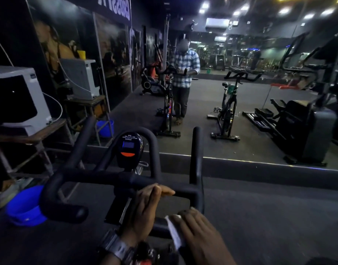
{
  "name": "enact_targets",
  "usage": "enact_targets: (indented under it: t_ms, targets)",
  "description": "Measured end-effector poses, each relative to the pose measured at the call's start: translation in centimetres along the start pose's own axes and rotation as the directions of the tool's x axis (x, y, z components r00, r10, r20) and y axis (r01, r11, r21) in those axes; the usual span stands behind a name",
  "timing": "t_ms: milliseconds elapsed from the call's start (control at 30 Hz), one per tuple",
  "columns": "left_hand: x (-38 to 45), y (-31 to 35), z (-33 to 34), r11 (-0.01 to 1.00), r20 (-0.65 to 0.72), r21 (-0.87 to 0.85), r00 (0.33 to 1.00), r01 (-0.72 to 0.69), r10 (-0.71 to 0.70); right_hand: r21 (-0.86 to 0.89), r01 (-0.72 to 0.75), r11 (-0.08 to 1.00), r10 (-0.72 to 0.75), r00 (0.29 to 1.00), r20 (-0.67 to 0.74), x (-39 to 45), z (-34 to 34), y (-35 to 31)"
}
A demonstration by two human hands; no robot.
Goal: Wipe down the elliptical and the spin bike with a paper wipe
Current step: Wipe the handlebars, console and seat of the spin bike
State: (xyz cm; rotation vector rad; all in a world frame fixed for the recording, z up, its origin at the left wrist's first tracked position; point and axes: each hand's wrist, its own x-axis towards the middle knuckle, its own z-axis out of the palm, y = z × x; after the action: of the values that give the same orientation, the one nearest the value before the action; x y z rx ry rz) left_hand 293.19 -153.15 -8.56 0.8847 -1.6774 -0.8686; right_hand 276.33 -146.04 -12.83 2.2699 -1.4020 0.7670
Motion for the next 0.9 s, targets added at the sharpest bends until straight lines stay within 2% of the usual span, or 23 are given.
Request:
enact_targets:
  t_ms: [100, 167, 267, 367, 500, 600, 700, 767, 800, 833, 900]
  targets:
    - [0.1, 0.3, 0.0, 1.0, 0.015, 0.01, 1.0, -0.009, 0.009, 0.015, -0.125, 0.992, 0.126, 0.991, -0.054, 1.0, 0.3, -1.6]
    - [0.2, 0.2, 0.0, 1.0, 0.02, 0.019, 1.0, -0.011, 0.011, 0.012, -0.13, 0.991, 0.131, 0.989, -0.065, 2.7, 1.9, -4.5]
    - [0.3, -0.1, 0.1, 0.999, 0.03, 0.047, 0.999, 0.015, -0.016, 0.031, -0.056, 0.998, 0.058, 0.996, -0.073, 3.5, 2.5, -6.5]
    - [0.1, -0.2, 0.0, 1.0, 0.036, 0.018, 0.999, 0.024, -0.025, 0.023, 0.04, 0.999, -0.037, 0.993, -0.114, 0.3, 0.6, -2.9]
    - [0.3, 0.1, 0.2, 0.999, 0.04, 0.017, 0.999, 0.032, -0.033, 0.112, -0.039, 0.993, 0.027, 0.994, 0.104, -1.6, -2.5, 0.8]
    - [0.4, 0.2, 0.2, 0.999, 0.017, 0.0, 0.999, 0.043, -0.043, 0.134, -0.09, 0.987, 0.062, 0.978, 0.201, 1.8, -2.1, -3.2]
    - [0.2, 0.4, 0.3, 0.999, 0.028, 0.033, 0.999, 0.022, -0.023, 0.139, -0.077, 0.987, 0.046, 0.975, 0.219, 3.5, -1.0, -5.6]
    - [-0.1, 0.6, 0.3, 0.992, 0.037, 0.123, 0.999, -0.008, 0.004, 0.163, -0.022, 0.986, -0.011, 0.98, 0.2, 1.7, -0.6, -4.2]
    - [-0.2, 0.8, 0.3, 0.973, 0.054, 0.226, 0.998, -0.04, 0.028, 0.179, 0.001, 0.984, -0.035, 0.982, 0.188, 0.2, -0.7, -2.9]
    - [-0.4, 1.1, 0.4, 0.928, 0.087, 0.365, 0.995, -0.075, 0.047, 0.187, 0.012, 0.982, -0.045, 0.984, 0.17, -1.2, -0.8, -1.7]
    - [-0.8, 1.7, 0.8, 0.77, 0.141, 0.625, 0.989, -0.125, 0.046, 0.195, -0.032, 0.98, 0.01, 0.993, 0.115, -2.7, -0.7, 0.3]
